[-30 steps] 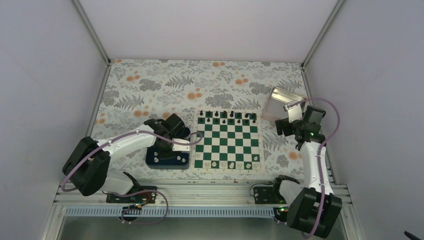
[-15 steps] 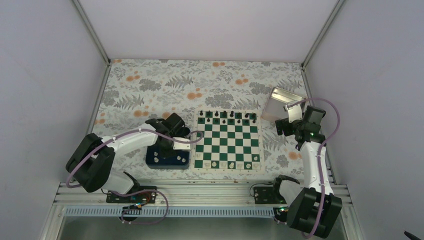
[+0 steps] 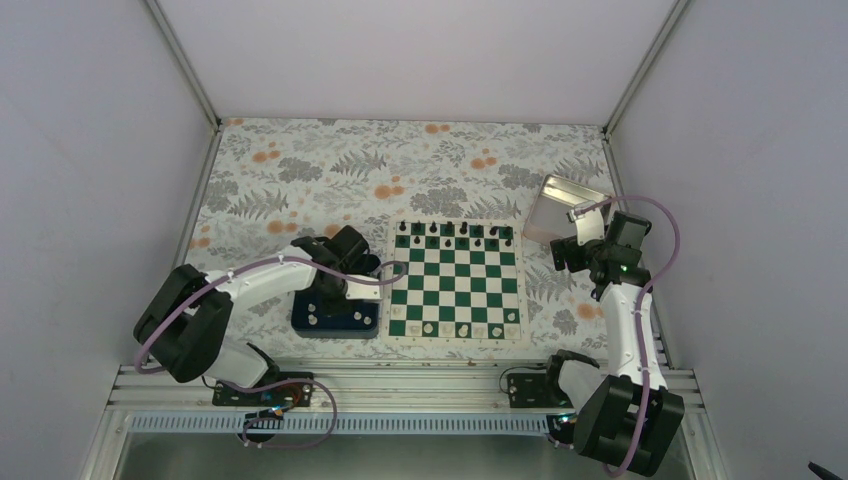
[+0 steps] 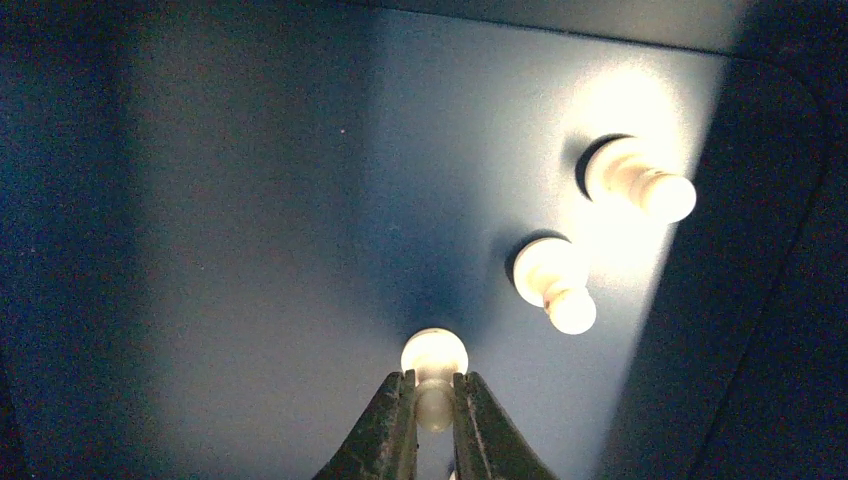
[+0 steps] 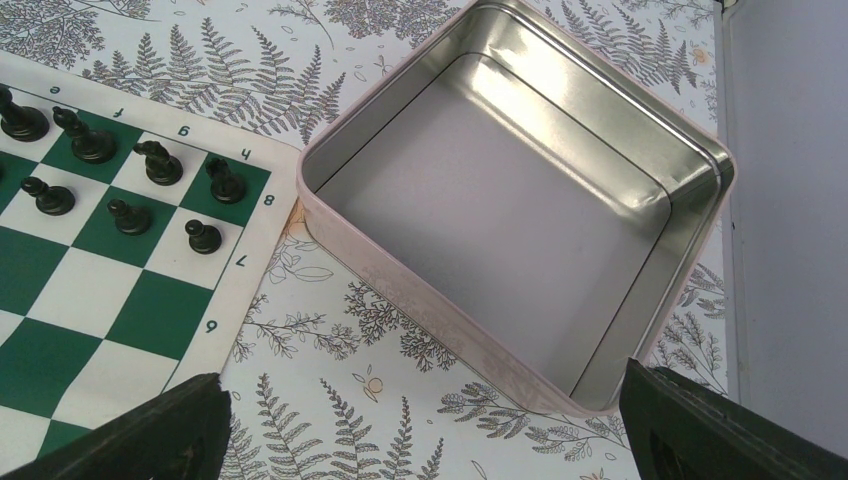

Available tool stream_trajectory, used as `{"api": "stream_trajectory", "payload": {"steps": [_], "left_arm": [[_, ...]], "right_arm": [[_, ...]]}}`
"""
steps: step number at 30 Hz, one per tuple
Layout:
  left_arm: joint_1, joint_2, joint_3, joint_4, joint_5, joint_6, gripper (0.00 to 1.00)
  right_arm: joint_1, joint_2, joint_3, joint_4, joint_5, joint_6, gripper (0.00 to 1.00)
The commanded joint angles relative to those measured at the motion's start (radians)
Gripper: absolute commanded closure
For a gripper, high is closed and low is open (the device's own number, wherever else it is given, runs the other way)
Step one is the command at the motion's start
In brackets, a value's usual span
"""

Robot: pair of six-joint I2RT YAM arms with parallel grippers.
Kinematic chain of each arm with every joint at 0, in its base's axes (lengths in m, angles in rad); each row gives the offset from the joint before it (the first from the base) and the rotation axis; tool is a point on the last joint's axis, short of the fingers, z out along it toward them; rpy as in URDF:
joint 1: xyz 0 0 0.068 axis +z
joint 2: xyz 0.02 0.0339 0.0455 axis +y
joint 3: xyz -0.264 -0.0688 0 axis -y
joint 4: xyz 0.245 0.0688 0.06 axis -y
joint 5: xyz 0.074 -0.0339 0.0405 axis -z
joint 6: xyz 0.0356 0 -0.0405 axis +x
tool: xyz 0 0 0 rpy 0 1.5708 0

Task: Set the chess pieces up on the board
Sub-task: Pick up the chess piece from the storage box, then place the chess piece on the chessboard.

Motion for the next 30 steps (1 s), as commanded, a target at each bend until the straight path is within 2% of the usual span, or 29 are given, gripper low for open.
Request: {"api": "stream_trajectory", "payload": {"steps": [1,7,14,19,24,30], "left_arm": [[0.004,0.001,0.025,-0.012,0.028,0.013,0.91],[0.004,-0.011,0.121,-0.077,0.007,0.021,0.92],[-0.019,0.019,0.41,-0.21,0.026,0.037,0.92],[-0.121,0.12,0.607,-0.253,0.029,0.039,0.91],[-0.25,0.263,0.75,-0.261,0.012,0.042,0.9],[-0.338,0.436,0.887,-0.263,0.027,0.06,0.89]], "right_arm": [[-0.011,-0.006,0.008,0.002,-0.019,-0.008,0.0],[-0.011,-0.004,0.008,0.002,-0.023,-0.01,0.0],[-0.011,-0.005,0.009,0.001,-0.024,-0.01,0.0],[-0.011,-0.004,0.01,0.003,-0.021,-0.007,0.0],[-0.01,0.0,0.01,0.004,-0.014,-0.004,0.0],[-0.011,0.001,0.011,0.003,-0.016,-0.003,0.0]]}}
